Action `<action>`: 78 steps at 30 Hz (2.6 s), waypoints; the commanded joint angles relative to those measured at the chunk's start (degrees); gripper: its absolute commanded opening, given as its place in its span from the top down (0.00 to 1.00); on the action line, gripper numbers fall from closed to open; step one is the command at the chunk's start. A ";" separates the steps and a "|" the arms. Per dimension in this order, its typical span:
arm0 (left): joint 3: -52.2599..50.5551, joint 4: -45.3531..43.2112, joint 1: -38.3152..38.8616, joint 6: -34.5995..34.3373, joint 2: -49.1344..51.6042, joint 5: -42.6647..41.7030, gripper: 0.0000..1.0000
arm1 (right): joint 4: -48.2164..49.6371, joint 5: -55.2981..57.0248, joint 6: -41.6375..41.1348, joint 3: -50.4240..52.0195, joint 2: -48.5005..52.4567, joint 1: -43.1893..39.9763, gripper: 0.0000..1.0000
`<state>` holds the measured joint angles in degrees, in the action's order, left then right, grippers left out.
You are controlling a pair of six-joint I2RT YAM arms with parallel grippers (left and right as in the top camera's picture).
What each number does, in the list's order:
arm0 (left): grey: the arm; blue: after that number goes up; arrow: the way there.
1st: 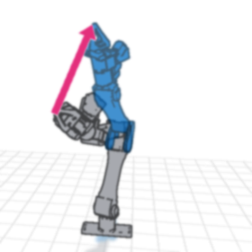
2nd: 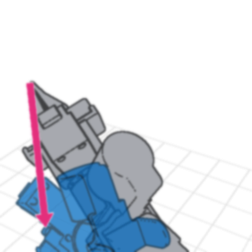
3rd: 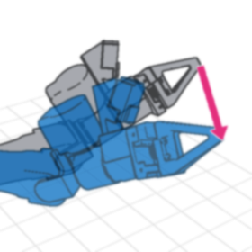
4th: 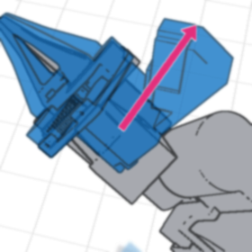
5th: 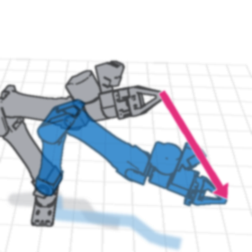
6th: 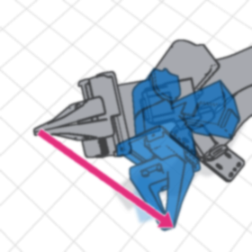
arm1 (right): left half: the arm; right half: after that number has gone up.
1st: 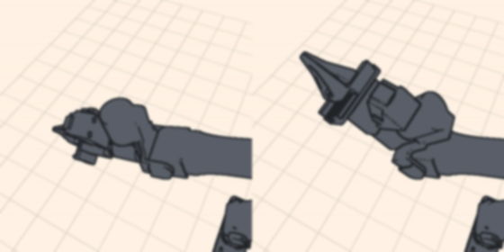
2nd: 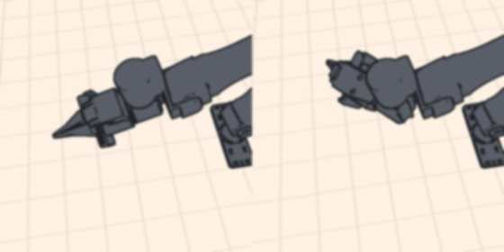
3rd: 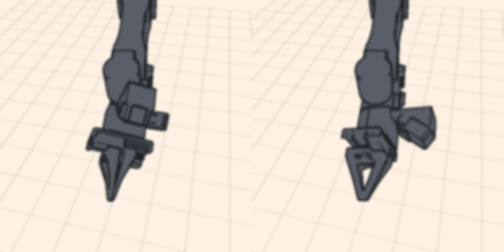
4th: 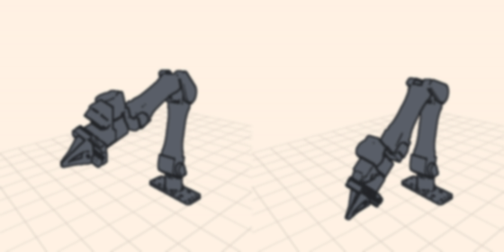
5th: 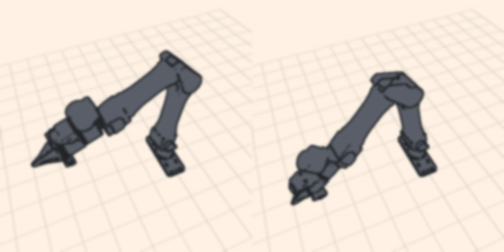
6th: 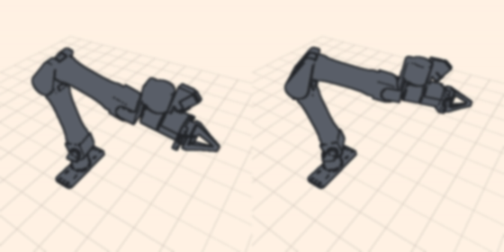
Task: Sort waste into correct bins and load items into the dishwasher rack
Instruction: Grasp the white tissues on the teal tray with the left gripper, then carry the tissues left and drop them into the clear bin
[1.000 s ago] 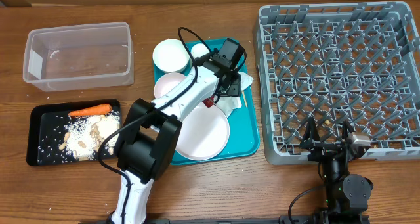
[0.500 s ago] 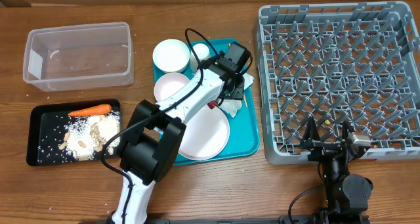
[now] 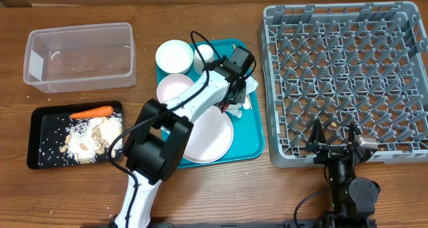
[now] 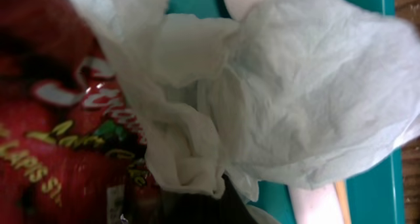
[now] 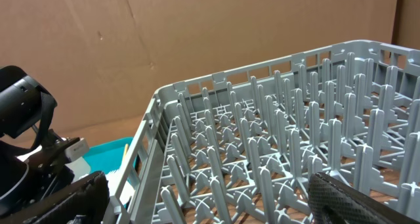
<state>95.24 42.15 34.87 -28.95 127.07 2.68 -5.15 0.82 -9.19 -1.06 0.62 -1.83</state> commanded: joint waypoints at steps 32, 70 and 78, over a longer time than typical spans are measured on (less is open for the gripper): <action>51.21 41.31 -21.33 4.72 2.12 6.45 0.96 | 0.37 0.11 0.07 0.59 -0.39 0.26 0.00; 51.06 34.93 -44.17 12.24 6.36 -3.61 0.00 | 0.37 0.11 0.07 0.59 -0.39 0.26 0.00; 51.15 40.04 -43.34 12.28 5.97 -8.85 0.00 | 0.37 0.11 0.07 0.59 -0.39 0.26 0.00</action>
<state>145.36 81.01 -9.45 -17.47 133.53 -2.39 -5.15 0.82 -9.19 -1.06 0.62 -1.83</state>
